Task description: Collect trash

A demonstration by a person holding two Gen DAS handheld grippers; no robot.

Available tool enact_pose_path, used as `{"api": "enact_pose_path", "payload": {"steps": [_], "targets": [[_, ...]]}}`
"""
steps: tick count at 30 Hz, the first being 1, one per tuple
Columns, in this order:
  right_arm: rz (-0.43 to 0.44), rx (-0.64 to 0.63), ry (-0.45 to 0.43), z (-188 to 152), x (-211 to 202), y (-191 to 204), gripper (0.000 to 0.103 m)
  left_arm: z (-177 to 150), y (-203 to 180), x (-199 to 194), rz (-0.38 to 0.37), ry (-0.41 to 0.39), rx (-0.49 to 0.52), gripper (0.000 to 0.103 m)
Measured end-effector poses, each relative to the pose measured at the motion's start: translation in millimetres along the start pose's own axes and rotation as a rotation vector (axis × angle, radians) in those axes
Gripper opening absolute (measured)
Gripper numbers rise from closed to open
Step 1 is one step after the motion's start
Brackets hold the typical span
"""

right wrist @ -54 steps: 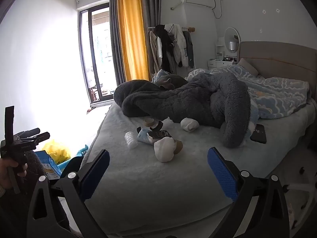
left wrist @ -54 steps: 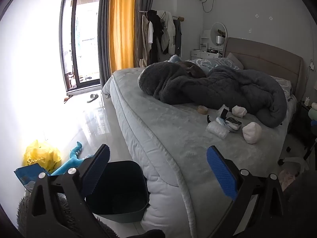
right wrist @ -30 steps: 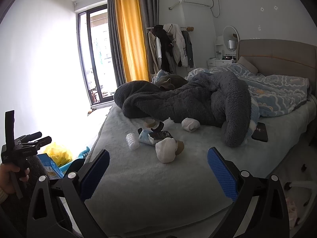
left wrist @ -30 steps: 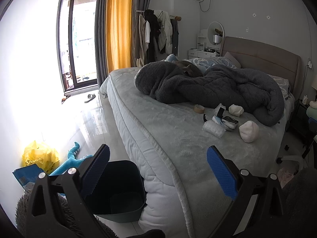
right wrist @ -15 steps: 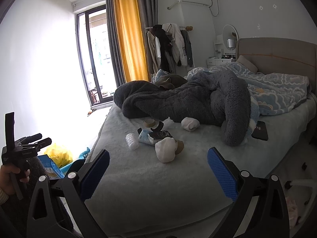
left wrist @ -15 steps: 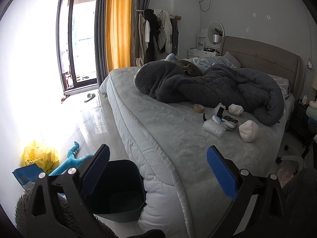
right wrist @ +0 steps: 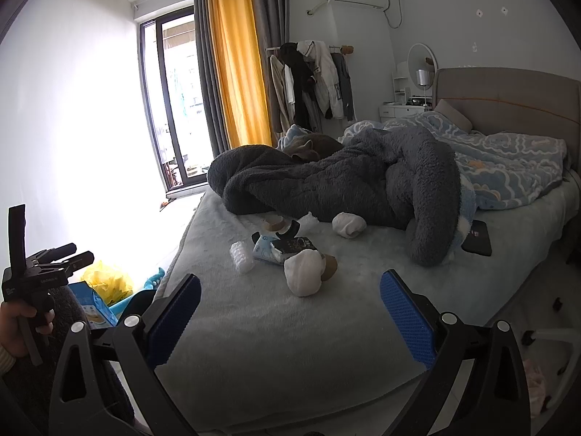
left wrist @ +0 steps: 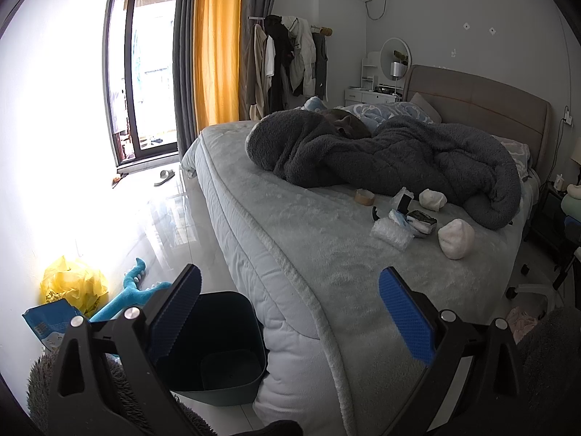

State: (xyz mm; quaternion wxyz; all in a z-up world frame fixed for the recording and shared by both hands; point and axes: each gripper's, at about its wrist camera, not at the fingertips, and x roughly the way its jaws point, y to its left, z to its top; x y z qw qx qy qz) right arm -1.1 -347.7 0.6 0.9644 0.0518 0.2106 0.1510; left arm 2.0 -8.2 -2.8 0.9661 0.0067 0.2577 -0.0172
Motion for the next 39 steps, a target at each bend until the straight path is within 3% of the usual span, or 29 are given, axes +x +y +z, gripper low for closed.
{"api": "enact_pose_path", "payload": {"steps": [32,39], "targets": [[-0.001,-0.001,0.003,1.1,0.3,0.8,0.100,-2.5,-2.2,-0.1,0.008,0.001,0.006,0.100],[-0.028,0.039,0.059,3.9,16.5,-4.3,0.100,-5.2,-7.9,7.2,-0.008,0.016,0.006,0.100]]}}
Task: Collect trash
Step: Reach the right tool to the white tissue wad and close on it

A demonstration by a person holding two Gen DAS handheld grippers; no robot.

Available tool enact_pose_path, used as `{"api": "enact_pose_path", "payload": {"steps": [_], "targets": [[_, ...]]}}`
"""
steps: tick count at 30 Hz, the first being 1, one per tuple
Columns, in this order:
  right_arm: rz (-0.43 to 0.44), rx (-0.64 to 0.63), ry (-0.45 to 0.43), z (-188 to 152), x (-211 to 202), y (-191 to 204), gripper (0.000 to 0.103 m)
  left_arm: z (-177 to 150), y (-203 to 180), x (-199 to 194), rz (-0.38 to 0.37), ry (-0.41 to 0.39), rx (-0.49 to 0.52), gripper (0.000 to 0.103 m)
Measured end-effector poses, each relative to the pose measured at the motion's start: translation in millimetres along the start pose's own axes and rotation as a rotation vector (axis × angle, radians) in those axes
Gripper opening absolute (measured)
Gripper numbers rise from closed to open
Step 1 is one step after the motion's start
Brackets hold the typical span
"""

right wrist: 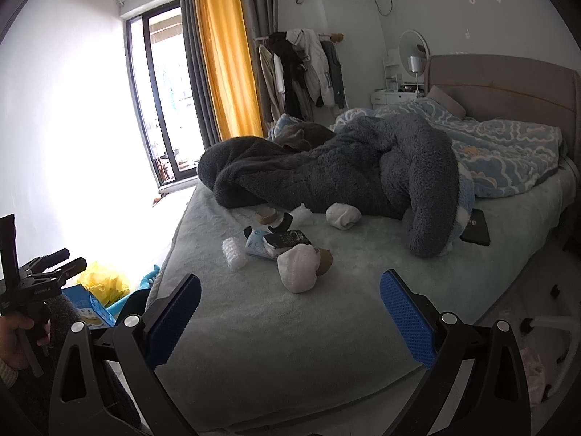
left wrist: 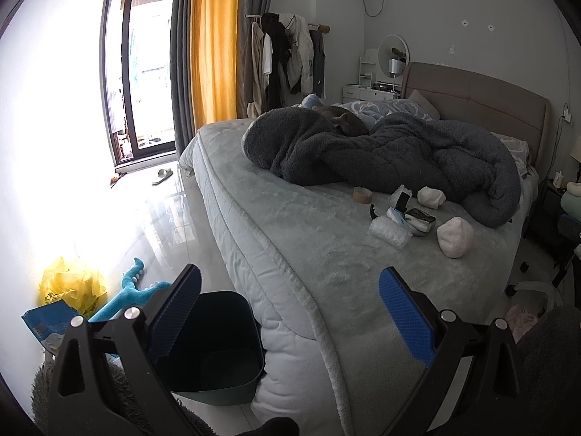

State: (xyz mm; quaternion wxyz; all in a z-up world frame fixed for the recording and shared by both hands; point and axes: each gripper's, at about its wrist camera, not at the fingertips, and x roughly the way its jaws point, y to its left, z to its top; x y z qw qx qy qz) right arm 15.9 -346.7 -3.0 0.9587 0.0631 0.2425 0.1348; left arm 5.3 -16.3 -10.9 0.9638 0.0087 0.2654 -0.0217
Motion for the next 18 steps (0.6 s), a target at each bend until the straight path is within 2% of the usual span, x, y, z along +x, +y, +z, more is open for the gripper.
{"api": "enact_pose_path", "payload": {"steps": [13,18], "targets": [[0.061,-0.050,0.082,10.0,60.3,13.6,0.099,13.4,-9.4,40.2,-0.121,0.051,0.045,0.099],[0.076,-0.052,0.122,11.9,88.7,13.3,0.084,15.0,-8.8,59.0,-0.156,0.083,0.042,0.099]]}}
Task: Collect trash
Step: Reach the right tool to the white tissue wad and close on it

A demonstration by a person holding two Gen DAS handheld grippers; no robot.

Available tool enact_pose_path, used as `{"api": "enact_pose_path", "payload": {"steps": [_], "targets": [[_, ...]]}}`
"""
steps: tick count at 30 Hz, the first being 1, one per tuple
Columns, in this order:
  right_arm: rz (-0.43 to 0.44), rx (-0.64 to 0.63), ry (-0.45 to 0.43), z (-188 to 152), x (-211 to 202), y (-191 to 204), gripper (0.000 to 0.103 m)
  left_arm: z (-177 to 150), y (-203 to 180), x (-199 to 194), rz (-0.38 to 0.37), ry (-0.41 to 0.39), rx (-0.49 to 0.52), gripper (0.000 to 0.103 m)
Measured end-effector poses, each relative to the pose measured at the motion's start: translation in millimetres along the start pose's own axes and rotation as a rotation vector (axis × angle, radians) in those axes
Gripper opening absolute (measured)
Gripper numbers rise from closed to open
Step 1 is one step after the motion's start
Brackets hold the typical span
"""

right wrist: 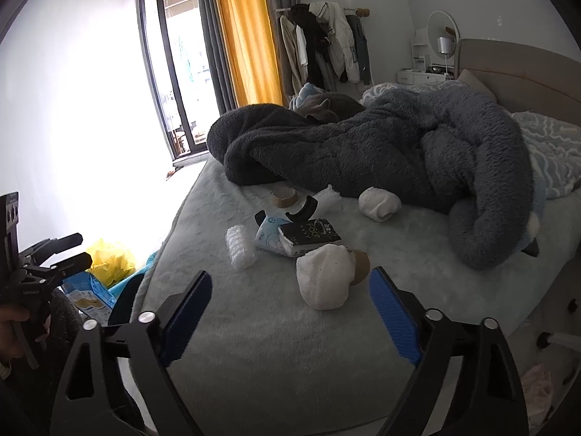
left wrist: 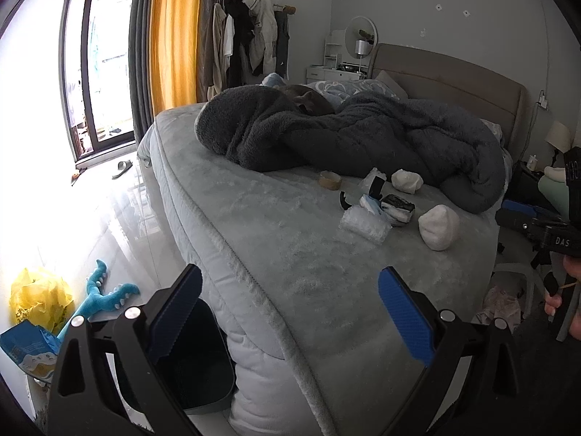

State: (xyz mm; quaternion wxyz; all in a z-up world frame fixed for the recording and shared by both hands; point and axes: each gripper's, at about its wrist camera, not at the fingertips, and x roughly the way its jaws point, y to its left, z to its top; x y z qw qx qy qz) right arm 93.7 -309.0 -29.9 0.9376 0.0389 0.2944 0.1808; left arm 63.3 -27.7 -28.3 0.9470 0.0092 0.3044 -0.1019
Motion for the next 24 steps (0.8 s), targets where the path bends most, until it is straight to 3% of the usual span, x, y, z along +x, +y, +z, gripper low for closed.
{"api": "enact_pose_path", "payload": {"steps": [7,20,24], "targets": [[-0.009,-0.032,0.085,0.8,41.5,-2.9,0.069,7.3,8.7,26.9,-0.066,0.028,-0.028,0.099],[-0.052,-0.105,0.177,-1.3,87.7,-7.1,0.068,22.6,10.8,68.1,-0.248,0.020,-0.023,0.099],[-0.085,-0.135,0.205,-0.9,101.4,-7.8,0.062,26.1,7.4,80.6,-0.301,0.028,-0.014,0.099]]}}
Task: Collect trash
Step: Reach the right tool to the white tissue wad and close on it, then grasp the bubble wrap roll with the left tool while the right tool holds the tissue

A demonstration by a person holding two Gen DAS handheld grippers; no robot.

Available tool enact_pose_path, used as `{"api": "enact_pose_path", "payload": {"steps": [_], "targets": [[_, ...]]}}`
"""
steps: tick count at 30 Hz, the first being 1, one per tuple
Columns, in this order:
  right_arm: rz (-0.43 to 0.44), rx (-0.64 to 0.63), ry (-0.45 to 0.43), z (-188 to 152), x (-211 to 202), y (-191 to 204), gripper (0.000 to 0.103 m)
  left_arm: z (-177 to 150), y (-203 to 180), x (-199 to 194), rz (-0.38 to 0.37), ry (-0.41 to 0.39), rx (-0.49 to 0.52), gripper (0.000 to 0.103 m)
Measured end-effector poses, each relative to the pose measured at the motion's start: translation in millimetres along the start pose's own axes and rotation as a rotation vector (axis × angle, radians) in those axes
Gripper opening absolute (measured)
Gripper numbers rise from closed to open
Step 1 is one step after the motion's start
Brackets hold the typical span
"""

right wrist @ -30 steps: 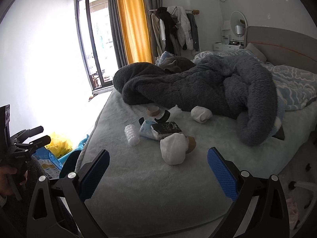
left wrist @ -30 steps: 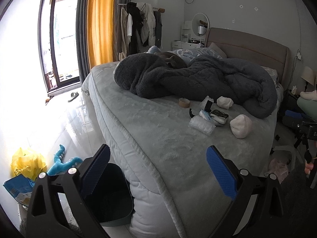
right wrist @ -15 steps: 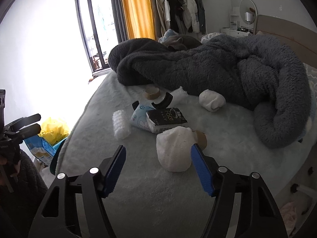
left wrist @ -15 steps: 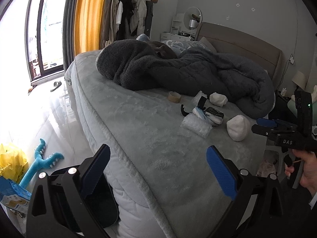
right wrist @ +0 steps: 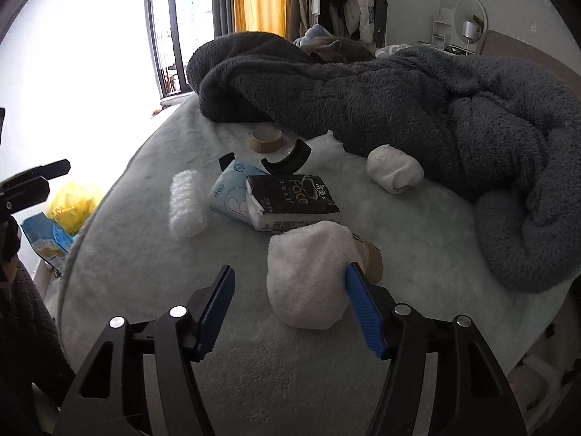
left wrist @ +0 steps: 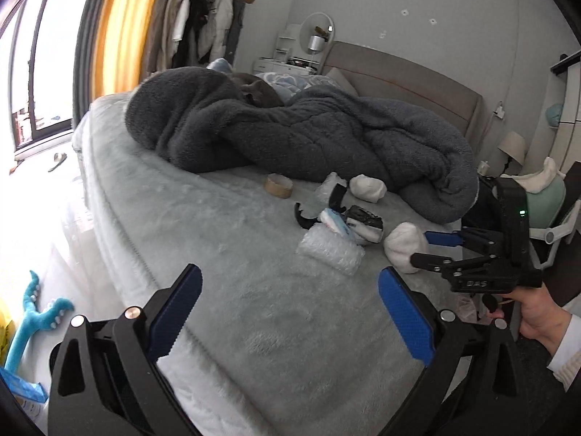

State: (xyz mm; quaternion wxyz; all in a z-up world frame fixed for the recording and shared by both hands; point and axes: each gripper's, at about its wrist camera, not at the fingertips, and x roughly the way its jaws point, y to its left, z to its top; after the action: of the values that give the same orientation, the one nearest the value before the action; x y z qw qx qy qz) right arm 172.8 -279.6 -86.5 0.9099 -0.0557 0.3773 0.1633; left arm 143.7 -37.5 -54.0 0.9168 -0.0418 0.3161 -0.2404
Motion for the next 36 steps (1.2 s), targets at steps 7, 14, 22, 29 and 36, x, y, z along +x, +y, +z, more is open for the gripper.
{"api": "enact_pose_path", "payload": {"steps": [7,14,22,29,36], "targets": [[-0.071,-0.046,0.036,4.0,18.3,-0.6,0.048,3.5,-1.1,24.8,-0.075,0.039,0.011,0.099],[-0.051,-0.014,0.019,12.3,18.3,-6.4,0.040,7.2,-2.3,49.8,-0.107,0.062,0.048,0.098],[0.016,0.039,-0.028,24.7,3.7,-6.4,0.038,8.0,-13.9,78.2,-0.124,0.092,0.121,0.089],[0.128,0.201,-0.081,35.2,-7.0,-21.3,0.038,12.6,-24.7,100.3,-0.162,0.115,0.170,0.089],[0.184,0.272,-0.117,45.1,-13.1,-21.0,0.038,10.8,-32.7,122.1,-0.161,0.172,0.213,0.077]]}}
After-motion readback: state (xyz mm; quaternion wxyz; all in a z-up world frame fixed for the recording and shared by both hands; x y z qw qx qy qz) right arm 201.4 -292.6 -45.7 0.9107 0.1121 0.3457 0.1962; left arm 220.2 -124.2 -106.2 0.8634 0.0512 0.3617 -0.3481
